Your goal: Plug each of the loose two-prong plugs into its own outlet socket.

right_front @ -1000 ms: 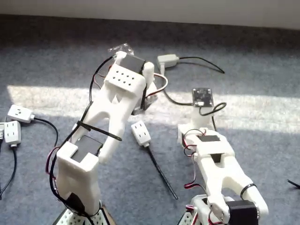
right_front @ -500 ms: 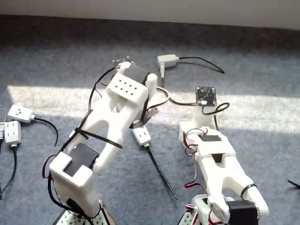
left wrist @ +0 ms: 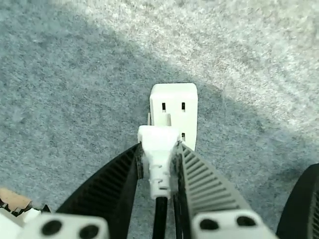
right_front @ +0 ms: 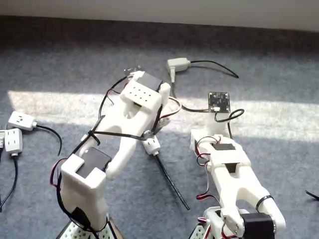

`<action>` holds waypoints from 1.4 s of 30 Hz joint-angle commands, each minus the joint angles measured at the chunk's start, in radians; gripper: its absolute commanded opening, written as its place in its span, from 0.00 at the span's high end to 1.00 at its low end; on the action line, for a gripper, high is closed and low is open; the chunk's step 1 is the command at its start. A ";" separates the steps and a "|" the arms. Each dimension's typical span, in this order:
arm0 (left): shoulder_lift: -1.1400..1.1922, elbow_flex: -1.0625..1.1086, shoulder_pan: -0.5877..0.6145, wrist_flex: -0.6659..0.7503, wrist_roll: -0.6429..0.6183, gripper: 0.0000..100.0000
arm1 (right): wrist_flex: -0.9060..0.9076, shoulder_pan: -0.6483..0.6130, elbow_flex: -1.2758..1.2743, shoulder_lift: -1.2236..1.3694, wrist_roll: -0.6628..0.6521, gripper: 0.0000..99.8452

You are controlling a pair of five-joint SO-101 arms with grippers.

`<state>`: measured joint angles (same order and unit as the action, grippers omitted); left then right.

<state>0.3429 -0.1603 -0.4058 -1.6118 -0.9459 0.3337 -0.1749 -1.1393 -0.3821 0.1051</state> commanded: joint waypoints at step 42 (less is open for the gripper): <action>0.010 -0.062 0.077 0.052 -0.011 0.99 | -0.021 -0.010 0.038 -0.021 0.011 0.99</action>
<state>0.3567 -0.1987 -0.3445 -1.5673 -0.9490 0.3307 -0.1749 -1.1393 -0.3821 0.1066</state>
